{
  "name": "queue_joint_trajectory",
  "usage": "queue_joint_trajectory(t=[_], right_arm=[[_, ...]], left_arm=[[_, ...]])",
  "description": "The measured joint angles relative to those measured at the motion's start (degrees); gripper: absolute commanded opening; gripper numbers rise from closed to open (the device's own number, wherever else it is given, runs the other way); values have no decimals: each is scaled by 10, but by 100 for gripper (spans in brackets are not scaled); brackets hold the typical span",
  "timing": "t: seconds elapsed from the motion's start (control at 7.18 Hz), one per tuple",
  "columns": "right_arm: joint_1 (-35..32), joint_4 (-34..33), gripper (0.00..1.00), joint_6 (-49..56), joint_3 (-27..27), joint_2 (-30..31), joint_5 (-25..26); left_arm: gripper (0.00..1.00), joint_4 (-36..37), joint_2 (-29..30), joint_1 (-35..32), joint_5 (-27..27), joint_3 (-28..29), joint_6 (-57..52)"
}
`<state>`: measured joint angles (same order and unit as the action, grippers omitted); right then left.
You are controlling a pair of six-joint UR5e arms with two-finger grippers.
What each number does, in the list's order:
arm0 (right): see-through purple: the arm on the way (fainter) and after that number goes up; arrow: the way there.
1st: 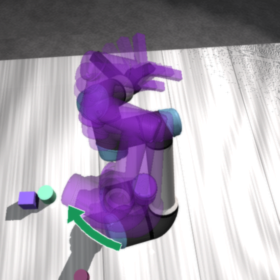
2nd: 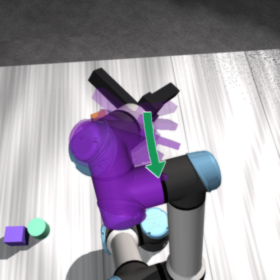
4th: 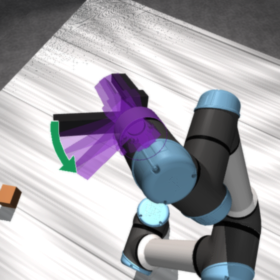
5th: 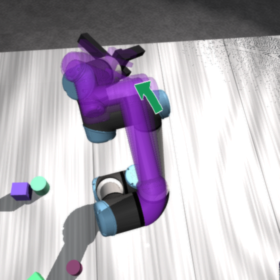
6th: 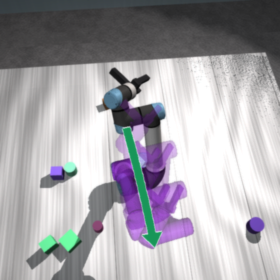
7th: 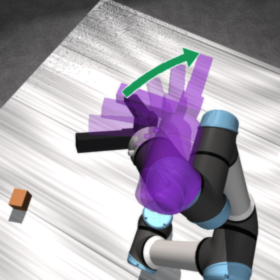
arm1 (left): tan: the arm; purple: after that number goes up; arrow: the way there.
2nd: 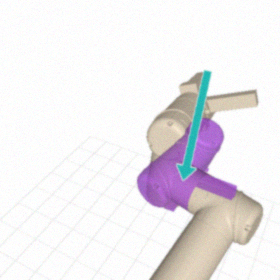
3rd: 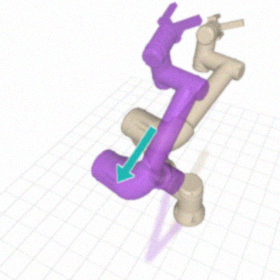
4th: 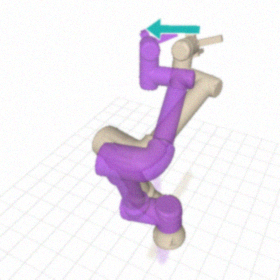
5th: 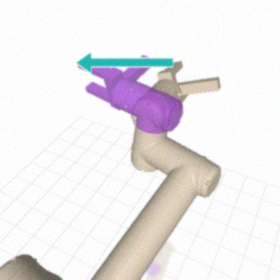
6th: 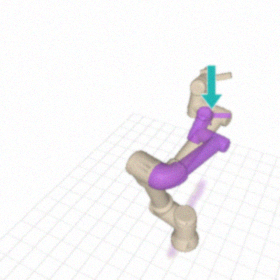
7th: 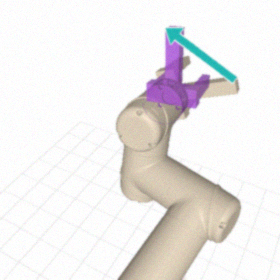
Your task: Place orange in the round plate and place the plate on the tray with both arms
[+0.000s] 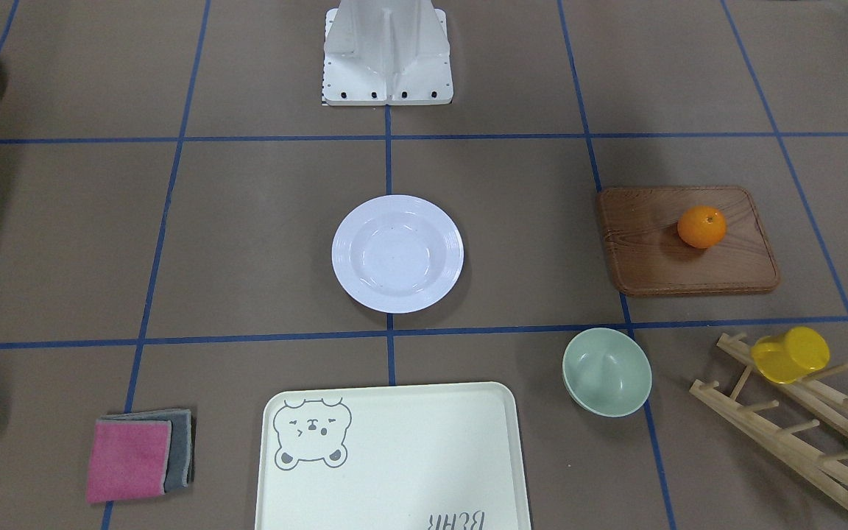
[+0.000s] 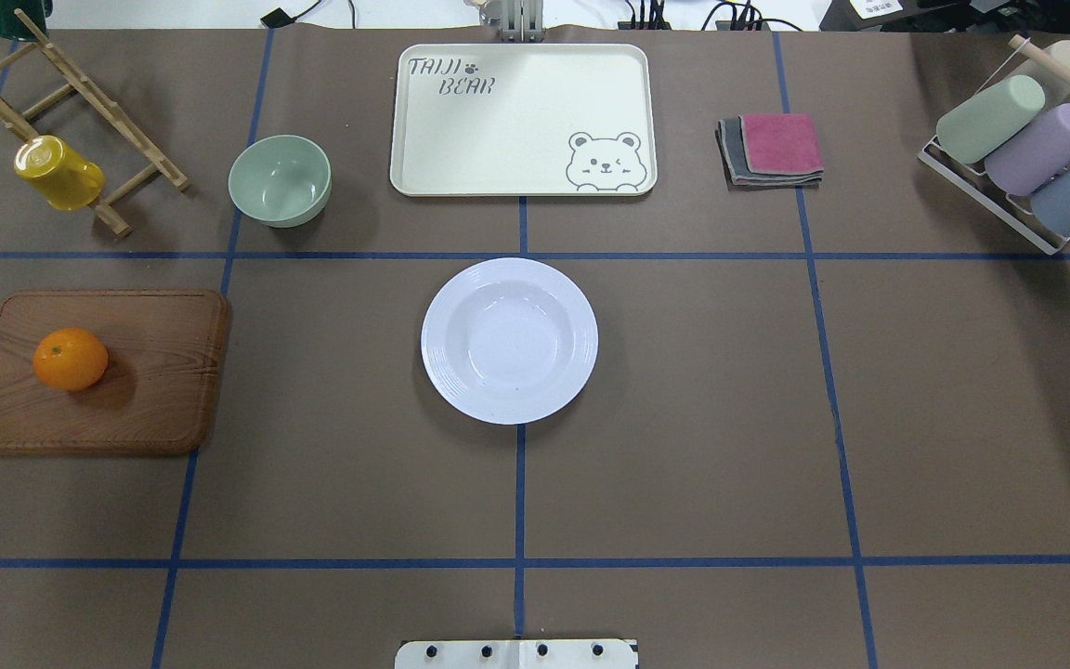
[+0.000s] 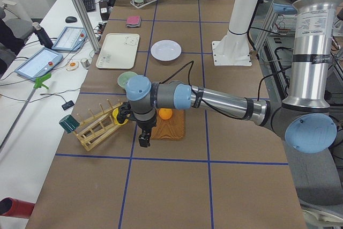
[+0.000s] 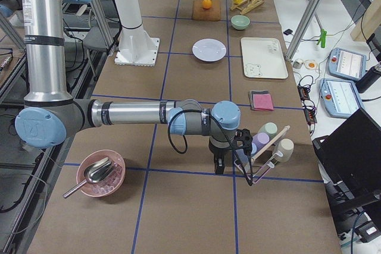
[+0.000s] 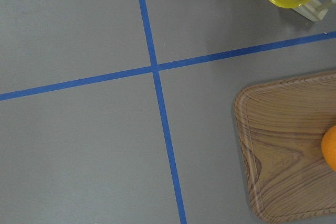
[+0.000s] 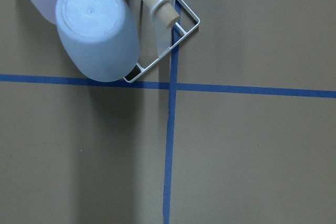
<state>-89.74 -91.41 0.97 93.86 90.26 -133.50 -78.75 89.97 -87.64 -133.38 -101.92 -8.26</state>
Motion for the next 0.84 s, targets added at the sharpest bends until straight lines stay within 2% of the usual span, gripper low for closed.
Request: queue_joint_trajectory(t=[0.84], right_arm=[[1,1,100,-3,20,-1,3]], left_arm=[[99,0,1,2,-3,-11,5]])
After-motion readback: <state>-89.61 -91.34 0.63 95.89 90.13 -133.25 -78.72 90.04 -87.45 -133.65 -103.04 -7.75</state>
